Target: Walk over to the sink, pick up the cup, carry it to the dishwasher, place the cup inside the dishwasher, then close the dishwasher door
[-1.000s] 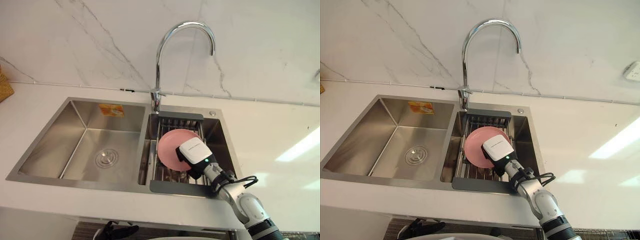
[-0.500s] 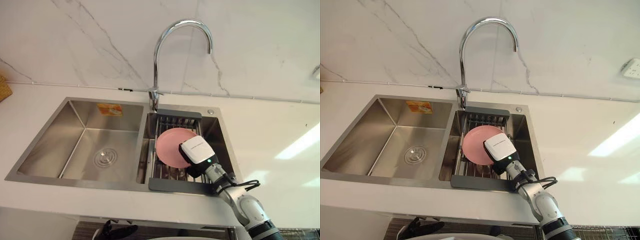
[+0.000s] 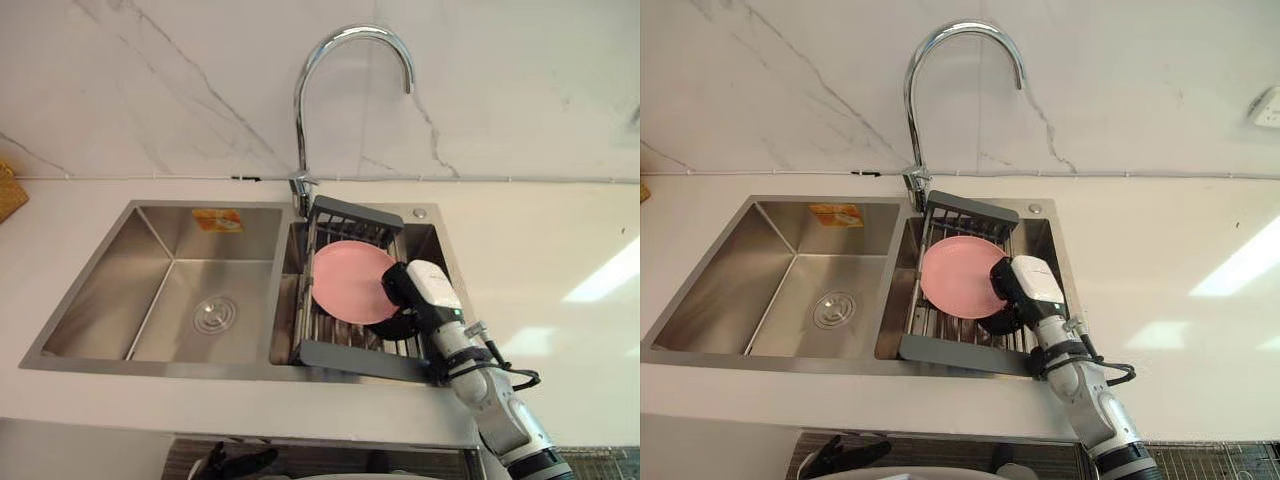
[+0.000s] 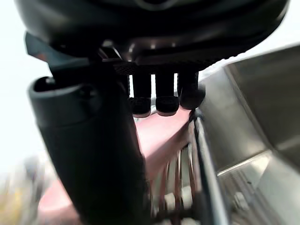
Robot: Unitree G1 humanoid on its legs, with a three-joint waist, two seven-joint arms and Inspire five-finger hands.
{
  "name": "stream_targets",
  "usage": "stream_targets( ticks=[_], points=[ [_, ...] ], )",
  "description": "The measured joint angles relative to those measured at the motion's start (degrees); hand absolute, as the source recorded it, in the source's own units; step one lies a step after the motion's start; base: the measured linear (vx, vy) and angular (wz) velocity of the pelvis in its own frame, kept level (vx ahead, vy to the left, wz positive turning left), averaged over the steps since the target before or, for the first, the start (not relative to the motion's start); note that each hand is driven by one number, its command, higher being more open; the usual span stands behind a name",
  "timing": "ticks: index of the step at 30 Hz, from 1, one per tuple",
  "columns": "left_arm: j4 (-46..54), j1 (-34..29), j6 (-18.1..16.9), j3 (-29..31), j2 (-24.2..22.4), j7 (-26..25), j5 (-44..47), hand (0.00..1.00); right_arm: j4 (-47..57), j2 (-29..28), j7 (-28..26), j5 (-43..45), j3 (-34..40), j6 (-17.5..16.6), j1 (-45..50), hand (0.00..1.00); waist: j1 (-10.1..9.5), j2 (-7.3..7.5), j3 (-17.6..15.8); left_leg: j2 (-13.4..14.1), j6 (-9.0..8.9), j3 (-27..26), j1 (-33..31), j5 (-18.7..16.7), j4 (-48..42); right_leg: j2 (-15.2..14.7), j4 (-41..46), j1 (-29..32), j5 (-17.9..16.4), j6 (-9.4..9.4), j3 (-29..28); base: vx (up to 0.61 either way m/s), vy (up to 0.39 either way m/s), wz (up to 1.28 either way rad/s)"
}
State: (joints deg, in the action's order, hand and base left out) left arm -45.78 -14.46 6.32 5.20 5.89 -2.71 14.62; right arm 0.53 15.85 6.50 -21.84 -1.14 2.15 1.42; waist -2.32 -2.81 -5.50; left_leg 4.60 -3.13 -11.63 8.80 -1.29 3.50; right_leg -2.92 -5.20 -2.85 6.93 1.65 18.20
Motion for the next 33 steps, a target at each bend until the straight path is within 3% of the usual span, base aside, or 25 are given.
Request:
stream_targets(
  ticks=[3, 10, 11, 15, 19, 23, 25, 33],
  points=[
    [0.42, -0.3, 1.58, 0.0, -0.8, -0.16, 0.01, 1.0, -0.89, -0.42, 1.4, 6.78, 8.6, 4.96, -3.79, 0.0, 0.08, -0.81, 0.52, 0.16, -0.02, -0.01, 0.13, -0.02, 0.2, 0.16, 0.01, -0.01, -0.15, -0.23, 0.08, 0.0, 0.0, 0.0],
    [1.04, 1.31, 3.5, -0.04, -1.09, -1.19, 0.08, 1.0, -2.93, -1.61, 2.47, 15.44, 11.04, 8.55, -5.73, 0.0, 0.29, -0.36, 0.73, 0.46, 0.03, -0.01, 0.77, 0.02, 0.32, 0.44, 0.26, -0.48, 0.06, -0.64, 0.25, 0.0, 0.0, 0.0],
    [1.16, 1.37, 3.98, 0.01, -1.07, -1.18, 0.17, 1.0, -3.46, -2.84, 2.59, 15.99, 11.02, 8.56, -6.19, 1.0, 0.29, -0.02, 0.94, 0.37, 0.05, 0.0, 0.84, -0.01, 0.33, 0.34, 0.25, -0.55, 0.05, -0.63, 0.26, 0.0, 0.0, 0.0],
    [2.11, 1.06, 4.54, 0.03, -0.69, -1.91, 1.2, 1.0, -4.05, -4.45, 2.6, 15.19, 11.09, 8.51, -6.65, 1.0, 0.04, 0.87, 1.11, 0.16, 0.08, 0.16, 0.81, -0.01, 0.33, 0.1, 0.2, -0.64, 0.05, -0.62, 0.44, 0.0, 0.0, 0.02],
    [2.49, 0.92, 4.68, 0.27, -0.76, -2.15, 1.2, 1.0, -2.84, -4.98, -0.36, 3.4, 11.02, 5.91, -6.94, 1.0, -0.27, 1.13, 1.22, 0.21, 0.12, 0.18, 0.69, -0.26, 0.17, 0.14, 0.03, -0.66, 0.06, -0.63, 0.35, 0.0, 0.0, 0.0],
    [2.48, 0.86, 4.69, 1.25, -1.17, -2.11, 1.19, 1.0, 3.51, -3.12, -1.86, -10.09, 11.02, -0.41, -6.89, 1.0, -0.28, 1.19, 1.18, 0.43, 0.11, 0.06, 0.44, -0.42, 0.04, 0.38, 0.03, -0.44, 0.06, -0.63, 0.15, 0.0, 0.0, 0.0],
    [2.4, 0.82, 4.66, 2.21, -1.35, -1.85, 1.16, 1.0, 10.16, 0.19, -2.72, -14.48, 11.08, -6.77, -6.86, 1.0, -0.21, 1.44, 1.07, 0.52, 0.13, -0.02, 0.42, -0.44, 0.01, 0.49, 0.21, -0.39, 0.05, -0.63, 0.01, 0.0, 0.0, 0.0],
    [2.42, 0.02, 4.27, 5.46, -1.79, -0.49, 1.09, 1.0, 17.18, 3.11, -10.12, -16.04, 11.99, -14.37, -3.28, 1.0, -0.17, 2.71, 1.27, 0.39, 0.23, -0.26, 0.41, -0.57, 0.05, 0.31, 0.27, -0.4, 0.0, -0.55, 0.02, 0.0, 0.0, 0.0]
  ],
)
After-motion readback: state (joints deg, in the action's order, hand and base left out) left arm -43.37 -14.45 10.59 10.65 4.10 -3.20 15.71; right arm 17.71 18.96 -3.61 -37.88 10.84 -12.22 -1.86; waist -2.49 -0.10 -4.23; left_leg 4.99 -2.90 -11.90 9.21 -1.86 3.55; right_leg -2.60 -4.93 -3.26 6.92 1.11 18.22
